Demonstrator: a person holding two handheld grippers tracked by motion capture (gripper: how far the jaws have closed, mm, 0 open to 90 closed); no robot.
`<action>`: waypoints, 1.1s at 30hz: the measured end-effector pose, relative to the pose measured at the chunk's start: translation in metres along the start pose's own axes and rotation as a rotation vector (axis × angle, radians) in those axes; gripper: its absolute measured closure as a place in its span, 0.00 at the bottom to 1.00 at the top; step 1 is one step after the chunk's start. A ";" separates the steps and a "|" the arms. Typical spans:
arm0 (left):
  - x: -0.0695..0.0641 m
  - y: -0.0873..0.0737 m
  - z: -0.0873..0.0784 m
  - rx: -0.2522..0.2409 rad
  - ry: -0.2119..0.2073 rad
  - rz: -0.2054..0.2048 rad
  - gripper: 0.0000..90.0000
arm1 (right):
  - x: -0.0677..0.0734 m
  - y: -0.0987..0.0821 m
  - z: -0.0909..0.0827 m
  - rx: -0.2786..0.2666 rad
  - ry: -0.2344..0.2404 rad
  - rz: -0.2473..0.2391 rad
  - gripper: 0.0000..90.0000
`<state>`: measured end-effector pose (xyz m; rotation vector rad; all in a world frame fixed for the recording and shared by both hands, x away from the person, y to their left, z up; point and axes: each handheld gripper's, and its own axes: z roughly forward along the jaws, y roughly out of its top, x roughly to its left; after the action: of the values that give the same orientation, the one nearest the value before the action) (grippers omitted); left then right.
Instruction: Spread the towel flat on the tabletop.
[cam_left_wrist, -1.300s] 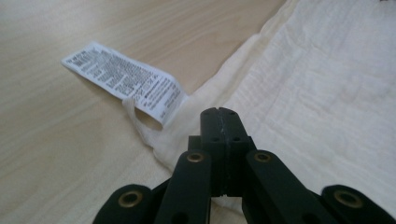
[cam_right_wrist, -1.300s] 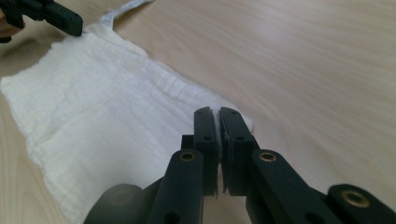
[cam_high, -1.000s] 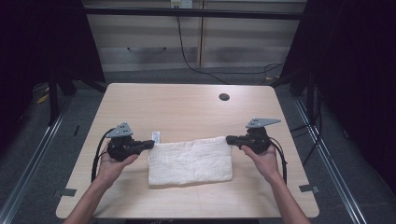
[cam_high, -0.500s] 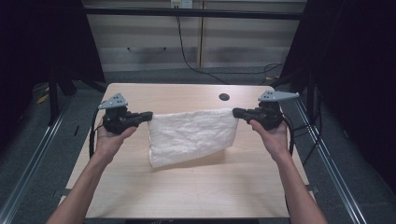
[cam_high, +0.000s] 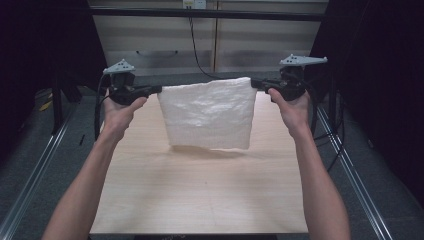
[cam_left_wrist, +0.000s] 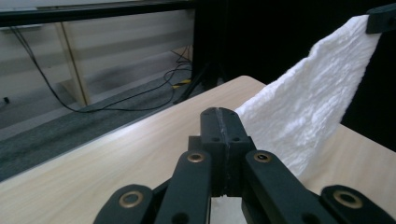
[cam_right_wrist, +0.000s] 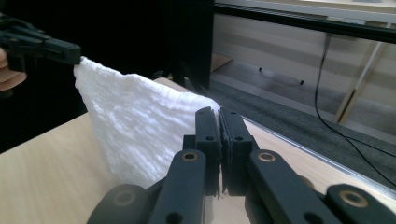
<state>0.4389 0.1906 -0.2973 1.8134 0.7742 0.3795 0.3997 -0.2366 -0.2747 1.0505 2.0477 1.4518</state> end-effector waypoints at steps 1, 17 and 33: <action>0.000 0.004 0.002 -0.004 0.000 -0.002 1.00 | -0.003 0.002 0.003 0.004 -0.011 0.007 0.97; -0.025 -0.041 -0.016 0.029 -0.056 0.072 1.00 | 0.009 -0.060 -0.002 0.098 0.008 -0.011 0.97; -0.030 -0.099 0.029 0.116 -0.129 -0.020 1.00 | 0.014 -0.155 -0.002 0.209 0.030 0.038 0.97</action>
<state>0.4021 0.1711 -0.3963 1.9170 0.7364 0.2058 0.3371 -0.2529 -0.4164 1.1601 2.2509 1.2998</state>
